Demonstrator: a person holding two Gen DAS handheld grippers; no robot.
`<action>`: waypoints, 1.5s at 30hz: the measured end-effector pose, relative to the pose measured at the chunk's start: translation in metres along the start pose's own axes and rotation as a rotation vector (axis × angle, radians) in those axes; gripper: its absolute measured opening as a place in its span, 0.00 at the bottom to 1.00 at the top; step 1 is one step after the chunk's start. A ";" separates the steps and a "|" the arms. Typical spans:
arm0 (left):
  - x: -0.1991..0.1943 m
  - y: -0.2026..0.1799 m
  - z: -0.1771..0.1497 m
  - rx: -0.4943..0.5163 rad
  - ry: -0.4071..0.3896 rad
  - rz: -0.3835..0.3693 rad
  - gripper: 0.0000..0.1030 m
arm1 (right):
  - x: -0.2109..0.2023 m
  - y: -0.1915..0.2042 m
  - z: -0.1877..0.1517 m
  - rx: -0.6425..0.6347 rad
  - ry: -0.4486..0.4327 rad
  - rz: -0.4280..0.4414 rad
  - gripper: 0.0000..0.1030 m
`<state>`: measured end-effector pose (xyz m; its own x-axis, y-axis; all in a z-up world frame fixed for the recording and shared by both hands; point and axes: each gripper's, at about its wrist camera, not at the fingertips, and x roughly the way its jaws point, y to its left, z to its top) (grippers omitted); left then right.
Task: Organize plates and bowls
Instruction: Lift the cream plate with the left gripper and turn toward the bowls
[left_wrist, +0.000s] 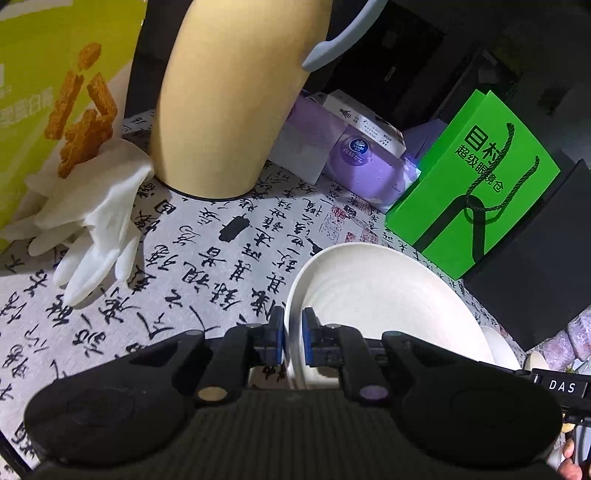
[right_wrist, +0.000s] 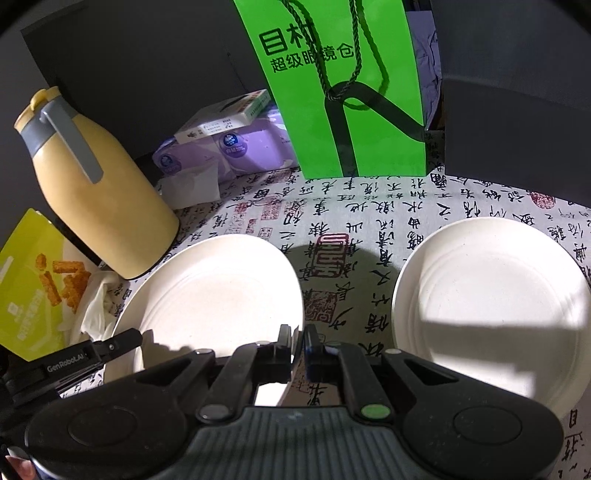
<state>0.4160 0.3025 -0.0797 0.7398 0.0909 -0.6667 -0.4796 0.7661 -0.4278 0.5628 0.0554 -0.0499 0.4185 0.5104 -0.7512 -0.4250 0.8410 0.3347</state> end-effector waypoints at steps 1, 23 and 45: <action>-0.003 0.000 0.000 -0.001 0.001 0.000 0.10 | -0.003 0.001 0.000 0.000 -0.002 0.002 0.06; -0.099 -0.014 -0.017 0.031 -0.100 -0.007 0.10 | -0.080 0.018 -0.032 -0.024 -0.086 0.040 0.06; -0.181 -0.027 -0.045 0.061 -0.172 -0.039 0.10 | -0.157 0.021 -0.073 -0.043 -0.163 0.059 0.06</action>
<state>0.2741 0.2362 0.0250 0.8295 0.1640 -0.5339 -0.4234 0.8081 -0.4095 0.4294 -0.0200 0.0340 0.5154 0.5836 -0.6275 -0.4849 0.8024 0.3479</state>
